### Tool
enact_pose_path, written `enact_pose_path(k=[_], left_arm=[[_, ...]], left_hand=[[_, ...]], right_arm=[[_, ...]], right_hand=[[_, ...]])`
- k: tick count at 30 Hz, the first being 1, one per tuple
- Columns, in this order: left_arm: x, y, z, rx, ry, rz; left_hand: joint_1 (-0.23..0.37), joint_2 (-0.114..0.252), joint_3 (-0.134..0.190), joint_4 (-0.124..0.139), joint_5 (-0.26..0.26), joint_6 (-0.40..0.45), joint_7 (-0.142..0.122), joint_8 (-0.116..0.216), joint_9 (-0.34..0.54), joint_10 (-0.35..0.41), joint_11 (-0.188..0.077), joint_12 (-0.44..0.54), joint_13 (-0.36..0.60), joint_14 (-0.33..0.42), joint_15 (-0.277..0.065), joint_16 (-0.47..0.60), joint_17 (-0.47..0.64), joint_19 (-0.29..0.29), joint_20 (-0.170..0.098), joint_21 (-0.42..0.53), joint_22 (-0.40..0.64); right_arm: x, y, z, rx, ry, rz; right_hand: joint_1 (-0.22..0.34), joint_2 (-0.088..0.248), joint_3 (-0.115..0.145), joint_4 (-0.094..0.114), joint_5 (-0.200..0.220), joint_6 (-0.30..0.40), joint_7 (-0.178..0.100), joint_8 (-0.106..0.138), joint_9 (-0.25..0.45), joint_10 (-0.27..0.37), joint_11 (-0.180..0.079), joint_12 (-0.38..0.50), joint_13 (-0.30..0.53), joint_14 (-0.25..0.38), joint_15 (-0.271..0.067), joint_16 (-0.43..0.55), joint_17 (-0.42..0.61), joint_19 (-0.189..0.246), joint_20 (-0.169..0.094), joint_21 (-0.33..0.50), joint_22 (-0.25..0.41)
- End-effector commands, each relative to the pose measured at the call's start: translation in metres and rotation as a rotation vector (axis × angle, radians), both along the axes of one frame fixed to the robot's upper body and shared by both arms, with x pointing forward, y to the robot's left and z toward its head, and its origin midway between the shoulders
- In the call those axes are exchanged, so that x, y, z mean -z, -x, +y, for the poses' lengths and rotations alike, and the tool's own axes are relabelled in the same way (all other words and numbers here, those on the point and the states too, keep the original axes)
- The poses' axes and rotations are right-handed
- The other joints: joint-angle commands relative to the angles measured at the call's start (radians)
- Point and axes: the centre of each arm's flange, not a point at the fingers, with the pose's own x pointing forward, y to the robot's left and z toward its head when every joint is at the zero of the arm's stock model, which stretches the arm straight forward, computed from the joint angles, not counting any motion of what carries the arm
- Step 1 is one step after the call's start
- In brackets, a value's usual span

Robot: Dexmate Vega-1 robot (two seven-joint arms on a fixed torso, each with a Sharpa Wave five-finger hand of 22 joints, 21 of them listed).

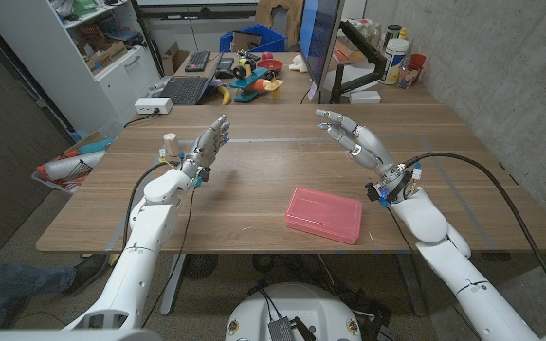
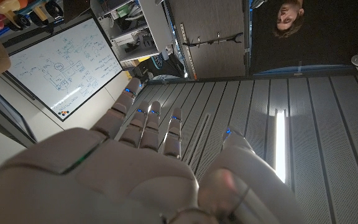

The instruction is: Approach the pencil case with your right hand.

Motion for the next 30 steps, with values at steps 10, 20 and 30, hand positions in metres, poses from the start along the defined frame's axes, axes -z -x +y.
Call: enact_pose_path(k=[10,20,30], left_arm=[[0.001,0.003,-0.001,0.001,-0.003,-0.003],[-0.001,0.002,-0.002,0.0,-0.005,-0.005],[0.002,0.0,-0.004,0.004,-0.004,0.0]], left_hand=[[0.001,0.008,0.0,-0.005,-0.001,0.01,0.005,0.004,0.004,0.006,0.009,-0.003,0.0,-0.009,-0.001,-0.003,0.003,-0.024,0.008,-0.011,0.003],[0.001,0.009,-0.001,-0.006,-0.001,0.011,0.003,0.004,0.004,0.006,0.006,-0.003,0.0,-0.008,-0.002,-0.003,0.003,-0.022,0.009,-0.016,0.003],[0.0,0.01,-0.002,-0.007,-0.001,0.012,0.004,0.004,0.004,0.007,0.005,-0.004,0.0,-0.008,-0.001,-0.003,0.003,-0.021,0.009,-0.02,0.003]], right_arm=[[0.002,0.012,0.008,0.051,0.071,-0.058],[0.007,0.009,0.014,0.073,0.103,-0.066],[0.009,0.007,0.019,0.101,0.13,-0.076]], right_hand=[[0.002,0.012,0.0,-0.007,0.008,0.016,-0.006,-0.001,0.001,0.01,-0.003,-0.007,0.004,0.014,-0.002,-0.007,-0.001,0.011,0.002,-0.012,0.005],[0.003,0.013,0.0,-0.009,0.009,0.022,-0.008,-0.001,0.001,0.014,-0.005,-0.01,0.004,0.018,-0.001,-0.009,-0.001,0.013,0.003,-0.021,0.005],[0.003,0.014,0.0,-0.01,0.009,0.024,-0.009,-0.001,0.001,0.014,-0.01,-0.013,0.004,0.019,-0.001,-0.011,-0.002,0.015,0.003,-0.026,0.005]])
